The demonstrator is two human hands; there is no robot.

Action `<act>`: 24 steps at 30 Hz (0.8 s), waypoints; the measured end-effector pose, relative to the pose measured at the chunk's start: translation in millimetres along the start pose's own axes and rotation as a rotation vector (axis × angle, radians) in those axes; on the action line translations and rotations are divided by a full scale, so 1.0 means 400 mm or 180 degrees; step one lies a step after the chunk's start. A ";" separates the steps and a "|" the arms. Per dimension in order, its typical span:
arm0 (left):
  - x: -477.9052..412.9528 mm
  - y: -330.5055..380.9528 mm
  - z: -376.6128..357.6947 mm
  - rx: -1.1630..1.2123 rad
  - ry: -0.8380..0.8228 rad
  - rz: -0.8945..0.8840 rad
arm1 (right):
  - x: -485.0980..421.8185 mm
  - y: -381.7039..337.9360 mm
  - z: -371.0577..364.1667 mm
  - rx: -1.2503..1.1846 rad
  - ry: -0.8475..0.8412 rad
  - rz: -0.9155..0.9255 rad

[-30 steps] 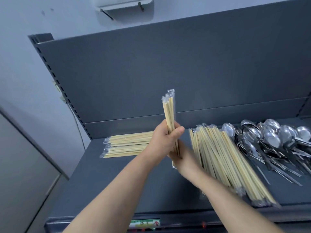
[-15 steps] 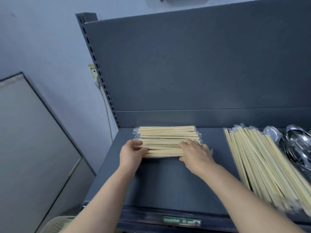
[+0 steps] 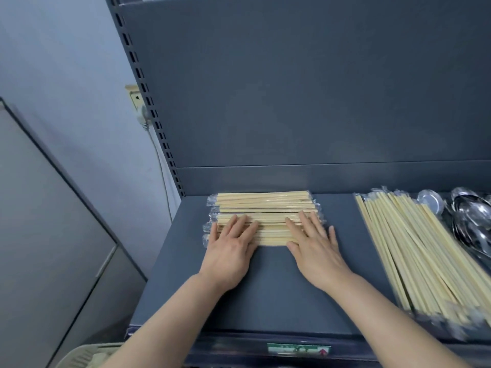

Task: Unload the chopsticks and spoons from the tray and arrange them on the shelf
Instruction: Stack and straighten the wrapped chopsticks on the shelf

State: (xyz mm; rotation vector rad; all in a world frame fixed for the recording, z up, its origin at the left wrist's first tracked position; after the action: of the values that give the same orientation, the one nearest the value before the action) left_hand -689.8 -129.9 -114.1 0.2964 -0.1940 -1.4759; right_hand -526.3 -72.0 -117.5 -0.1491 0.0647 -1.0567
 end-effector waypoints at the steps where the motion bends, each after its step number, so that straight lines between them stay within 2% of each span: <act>1: -0.010 0.001 0.000 -0.0003 0.0005 0.0005 | -0.009 0.001 -0.004 0.0008 0.0025 -0.0065; 17: -0.033 0.001 0.000 0.0068 0.0325 -0.0031 | -0.027 0.001 0.016 0.0174 0.0282 -0.0118; 21: -0.028 0.046 0.024 0.0194 0.0632 -0.0235 | 0.005 0.021 0.075 0.0313 0.0568 0.0096; 24: -0.040 0.130 0.028 0.0543 0.0833 -0.0477 | 0.044 0.075 0.106 0.0443 0.0674 0.0049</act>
State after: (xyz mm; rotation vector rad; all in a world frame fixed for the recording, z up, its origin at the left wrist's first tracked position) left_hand -645.4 -111.4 -86.3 0.6497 -0.0881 -1.5542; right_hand -486.7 -68.9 -79.8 0.0896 0.1827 -1.0551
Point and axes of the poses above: each hand's wrist, its own x-axis away from the middle knuckle, its own z-axis out of the back of the hand, y = z × x, the point moved 6 cm from there along -x, towards the middle knuckle, and after that the axes turned 8 degrees about x, right-handed, at the moved point
